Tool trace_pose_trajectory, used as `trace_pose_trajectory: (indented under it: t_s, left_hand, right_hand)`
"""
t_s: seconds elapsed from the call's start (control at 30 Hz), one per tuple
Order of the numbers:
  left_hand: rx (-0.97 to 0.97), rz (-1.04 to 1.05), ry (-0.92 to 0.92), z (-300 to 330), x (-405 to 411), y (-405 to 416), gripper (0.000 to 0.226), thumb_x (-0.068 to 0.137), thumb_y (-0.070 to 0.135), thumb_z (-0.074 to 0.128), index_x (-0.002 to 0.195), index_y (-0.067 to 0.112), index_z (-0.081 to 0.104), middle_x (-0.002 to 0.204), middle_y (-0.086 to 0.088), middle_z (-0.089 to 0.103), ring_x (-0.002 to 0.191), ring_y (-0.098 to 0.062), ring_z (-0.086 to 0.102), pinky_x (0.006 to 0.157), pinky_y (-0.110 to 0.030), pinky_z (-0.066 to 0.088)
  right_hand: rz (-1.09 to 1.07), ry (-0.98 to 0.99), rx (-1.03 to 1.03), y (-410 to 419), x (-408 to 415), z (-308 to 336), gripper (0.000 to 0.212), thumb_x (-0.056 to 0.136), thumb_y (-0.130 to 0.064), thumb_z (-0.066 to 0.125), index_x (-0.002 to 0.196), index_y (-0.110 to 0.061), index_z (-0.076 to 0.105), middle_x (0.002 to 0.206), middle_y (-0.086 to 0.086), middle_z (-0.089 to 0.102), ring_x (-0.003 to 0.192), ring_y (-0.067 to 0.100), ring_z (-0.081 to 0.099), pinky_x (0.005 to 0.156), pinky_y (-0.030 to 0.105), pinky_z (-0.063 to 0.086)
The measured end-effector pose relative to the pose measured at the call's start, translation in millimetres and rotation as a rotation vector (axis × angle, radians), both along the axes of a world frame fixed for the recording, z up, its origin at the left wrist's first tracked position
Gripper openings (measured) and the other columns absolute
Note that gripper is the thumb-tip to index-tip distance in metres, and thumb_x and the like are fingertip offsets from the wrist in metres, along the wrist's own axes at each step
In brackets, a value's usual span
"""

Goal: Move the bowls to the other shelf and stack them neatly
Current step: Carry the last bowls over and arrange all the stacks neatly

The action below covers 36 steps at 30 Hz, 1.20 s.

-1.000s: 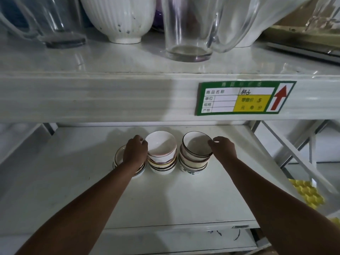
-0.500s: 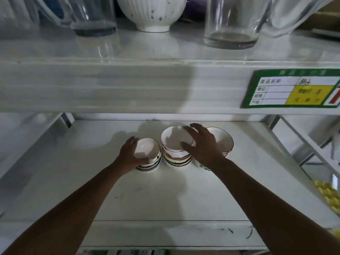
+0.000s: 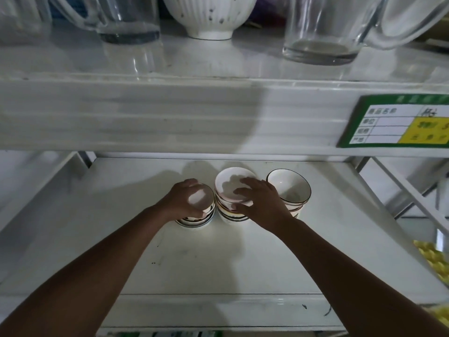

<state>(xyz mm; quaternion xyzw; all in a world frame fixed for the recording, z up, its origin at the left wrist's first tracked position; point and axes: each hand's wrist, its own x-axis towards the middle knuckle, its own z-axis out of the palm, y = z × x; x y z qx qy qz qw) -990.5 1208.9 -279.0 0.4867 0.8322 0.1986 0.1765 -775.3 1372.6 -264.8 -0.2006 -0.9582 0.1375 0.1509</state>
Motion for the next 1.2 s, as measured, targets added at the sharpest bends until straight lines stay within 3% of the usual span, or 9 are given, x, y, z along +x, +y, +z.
trace_pose_trajectory:
  t_s: [0.2, 0.33, 0.43, 0.6, 0.77, 0.87, 0.97, 1.1, 1.2]
  left_hand:
    - [-0.032, -0.066, 0.116, 5, -7, 2, 0.093, 0.048, 0.067, 0.074, 0.133, 0.041, 0.049, 0.139, 0.009, 0.040, 0.131, -0.014, 0.036, 0.107, -0.036, 0.038]
    - [-0.029, -0.090, 0.099, 11, -4, 4, 0.083, 0.055, 0.053, 0.078, 0.132, 0.035, 0.052, 0.127, 0.006, 0.042, 0.123, -0.012, 0.037, 0.102, -0.030, 0.039]
    - [0.011, -0.127, 0.120, 14, -1, 4, 0.066, 0.054, 0.050, 0.070, 0.117, 0.037, 0.059, 0.112, 0.009, 0.054, 0.115, -0.017, 0.050, 0.095, -0.031, 0.045]
    - [0.134, -0.222, 0.222, 10, 1, -2, 0.045, 0.067, 0.037, 0.077, 0.110, 0.024, 0.072, 0.117, 0.005, 0.061, 0.112, -0.012, 0.042, 0.098, -0.024, 0.034]
    - [0.090, -0.263, 0.217, 4, 3, -18, 0.034, 0.081, 0.051, 0.056, 0.100, 0.027, 0.072, 0.093, 0.006, 0.069, 0.094, -0.014, 0.057, 0.085, -0.032, 0.047]
    - [0.120, -0.204, 0.205, -1, 11, -26, 0.030, 0.088, 0.044, 0.055, 0.108, 0.028, 0.071, 0.097, 0.003, 0.071, 0.096, -0.015, 0.063, 0.083, -0.027, 0.049]
    - [0.179, -0.196, 0.335, -6, 17, -30, 0.044, 0.087, 0.049, 0.044, 0.109, 0.023, 0.073, 0.105, 0.002, 0.073, 0.102, -0.016, 0.065, 0.086, -0.026, 0.049]
    - [0.250, -0.295, 0.583, -12, 26, -32, 0.032, 0.084, 0.026, 0.049, 0.095, 0.014, 0.076, 0.079, -0.001, 0.074, 0.077, -0.023, 0.071, 0.068, -0.028, 0.058]
    - [0.221, -0.304, 0.682, -23, 29, -37, 0.026, 0.082, 0.017, 0.051, 0.092, 0.010, 0.075, 0.075, -0.004, 0.071, 0.074, -0.025, 0.069, 0.068, -0.032, 0.058]
  right_hand:
    - [0.015, 0.014, -0.005, 1, -1, 0, 0.046, 0.081, -0.056, 0.063, 0.118, -0.029, 0.071, 0.144, -0.005, 0.054, 0.133, 0.016, 0.047, 0.113, 0.034, 0.028]
    - [0.015, 0.033, -0.018, 1, -1, -2, 0.056, 0.078, -0.063, 0.052, 0.116, -0.027, 0.073, 0.140, -0.003, 0.058, 0.133, 0.018, 0.050, 0.111, 0.037, 0.032]
    - [0.020, 0.035, -0.024, 2, 0, -1, 0.048, 0.081, -0.057, 0.060, 0.116, -0.027, 0.072, 0.140, -0.004, 0.058, 0.133, 0.017, 0.048, 0.112, 0.035, 0.030]
    - [0.036, 0.053, -0.030, 3, 2, -1, 0.039, 0.083, -0.046, 0.071, 0.116, -0.026, 0.072, 0.141, -0.005, 0.056, 0.133, 0.015, 0.046, 0.111, 0.030, 0.026]
    - [0.033, 0.062, -0.031, 2, 1, 0, 0.040, 0.081, -0.049, 0.068, 0.113, -0.026, 0.073, 0.138, -0.005, 0.059, 0.131, 0.016, 0.049, 0.107, 0.026, 0.025]
    - [0.030, 0.058, -0.033, -1, 2, 0, 0.052, 0.078, -0.060, 0.054, 0.111, -0.025, 0.074, 0.136, -0.004, 0.061, 0.130, 0.018, 0.050, 0.105, 0.025, 0.025]
    - [0.027, 0.083, -0.043, -3, 3, 1, 0.056, 0.076, -0.062, 0.049, 0.108, -0.025, 0.075, 0.133, -0.003, 0.063, 0.127, 0.018, 0.053, 0.104, 0.026, 0.027]
    - [0.022, 0.079, -0.027, -3, 4, 0, 0.038, 0.080, -0.049, 0.065, 0.106, -0.025, 0.077, 0.133, -0.004, 0.063, 0.127, 0.019, 0.054, 0.104, 0.024, 0.024]
    - [0.032, 0.067, 0.009, -6, 4, -4, 0.045, 0.082, -0.056, 0.054, 0.106, -0.026, 0.077, 0.133, -0.005, 0.063, 0.127, 0.019, 0.054, 0.106, 0.025, 0.025]
